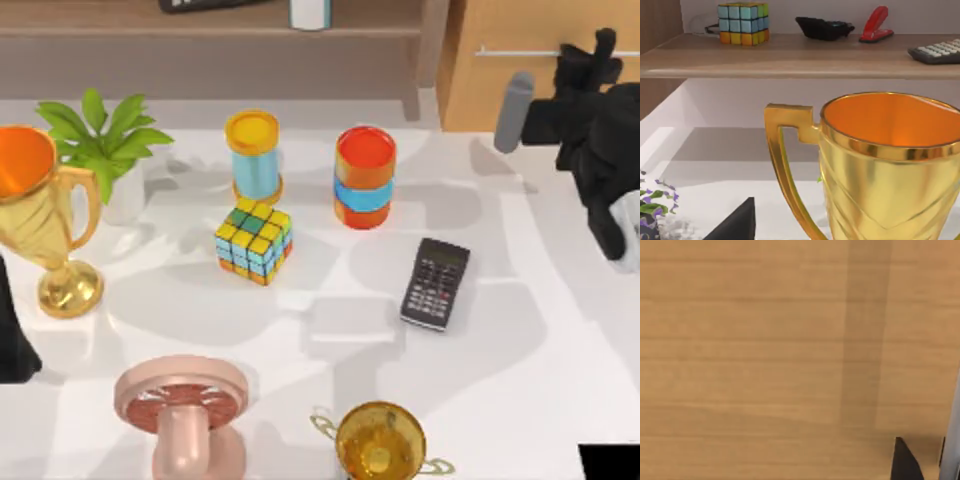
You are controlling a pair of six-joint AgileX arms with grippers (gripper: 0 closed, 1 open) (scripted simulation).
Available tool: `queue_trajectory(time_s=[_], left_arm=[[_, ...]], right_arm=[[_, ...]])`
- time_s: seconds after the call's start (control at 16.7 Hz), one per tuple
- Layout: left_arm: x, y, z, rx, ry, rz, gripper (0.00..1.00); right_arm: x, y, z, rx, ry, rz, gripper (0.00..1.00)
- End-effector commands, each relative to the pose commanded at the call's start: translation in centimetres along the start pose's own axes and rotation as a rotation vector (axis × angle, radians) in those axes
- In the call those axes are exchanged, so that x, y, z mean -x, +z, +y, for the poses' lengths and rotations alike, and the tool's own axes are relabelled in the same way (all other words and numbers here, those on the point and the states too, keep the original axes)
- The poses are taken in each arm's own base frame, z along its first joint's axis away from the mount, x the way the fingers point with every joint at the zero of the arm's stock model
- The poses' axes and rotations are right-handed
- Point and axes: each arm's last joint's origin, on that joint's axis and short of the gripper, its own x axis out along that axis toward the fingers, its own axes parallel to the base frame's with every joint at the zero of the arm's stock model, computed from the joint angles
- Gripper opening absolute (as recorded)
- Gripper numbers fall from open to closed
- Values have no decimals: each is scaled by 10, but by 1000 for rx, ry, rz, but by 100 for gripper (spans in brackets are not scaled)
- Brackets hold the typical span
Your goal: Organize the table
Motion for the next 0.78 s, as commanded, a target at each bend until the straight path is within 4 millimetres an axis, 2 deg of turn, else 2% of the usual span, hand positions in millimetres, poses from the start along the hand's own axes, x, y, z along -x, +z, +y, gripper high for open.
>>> queue_trajectory(time_s=[0.48,0.78], left_arm=[[0,0,0,0,0,0,100],[0,0,0,0,0,0,100]], right_arm=[[0,0,0,0,0,0,98],[0,0,0,0,0,0,100]])
